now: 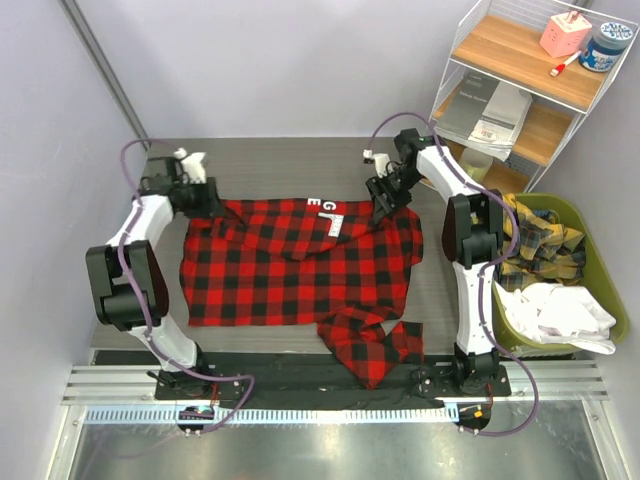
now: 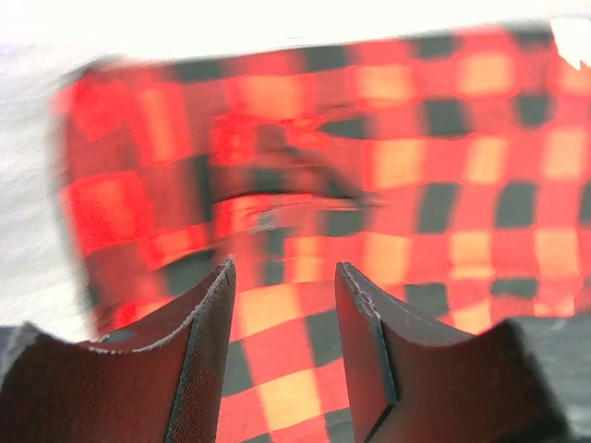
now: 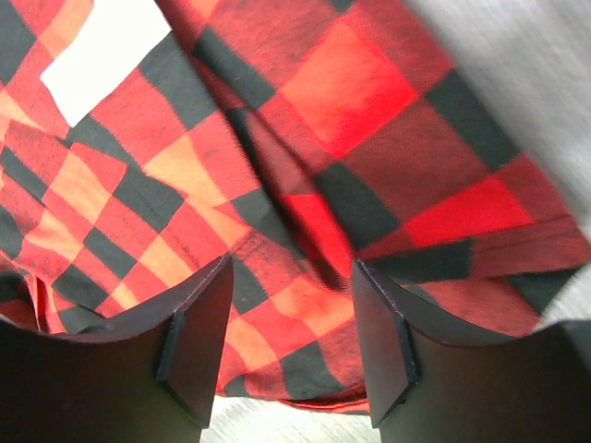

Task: Fold and stack the long sleeve shirts
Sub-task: Fold the shirt

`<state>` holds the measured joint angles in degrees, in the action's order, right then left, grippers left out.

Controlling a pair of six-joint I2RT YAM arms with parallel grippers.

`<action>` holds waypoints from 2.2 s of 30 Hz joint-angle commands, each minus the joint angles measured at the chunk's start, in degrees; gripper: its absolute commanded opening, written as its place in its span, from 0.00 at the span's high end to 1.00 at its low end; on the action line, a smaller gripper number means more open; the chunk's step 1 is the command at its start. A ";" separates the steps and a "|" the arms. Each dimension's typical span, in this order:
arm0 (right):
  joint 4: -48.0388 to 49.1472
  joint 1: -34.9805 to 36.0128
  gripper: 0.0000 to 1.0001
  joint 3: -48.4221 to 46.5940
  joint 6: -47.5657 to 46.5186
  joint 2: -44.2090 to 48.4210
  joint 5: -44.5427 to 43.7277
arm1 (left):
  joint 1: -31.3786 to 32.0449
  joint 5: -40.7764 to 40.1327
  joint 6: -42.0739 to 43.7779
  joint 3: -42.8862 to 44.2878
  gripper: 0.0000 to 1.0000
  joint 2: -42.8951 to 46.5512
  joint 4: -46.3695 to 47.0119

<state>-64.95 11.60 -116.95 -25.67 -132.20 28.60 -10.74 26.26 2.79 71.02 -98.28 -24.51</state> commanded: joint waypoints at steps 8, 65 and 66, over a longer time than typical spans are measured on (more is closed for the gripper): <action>0.08 4.40 0.43 -1.17 -1.93 -2.08 -9.43 | 8.55 -10.52 7.32 6.23 0.57 -8.50 -10.46; 14.05 17.23 0.30 44.70 -23.55 31.57 -11.45 | 0.46 -2.97 78.95 -8.70 0.42 5.11 -37.45; 14.67 17.58 0.30 45.22 -23.11 31.74 -11.81 | 0.29 -3.06 79.73 -9.32 0.42 5.38 -37.10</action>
<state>-54.85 27.53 -72.77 -48.75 -103.98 17.87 -9.82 23.51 78.17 63.86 -96.20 -62.59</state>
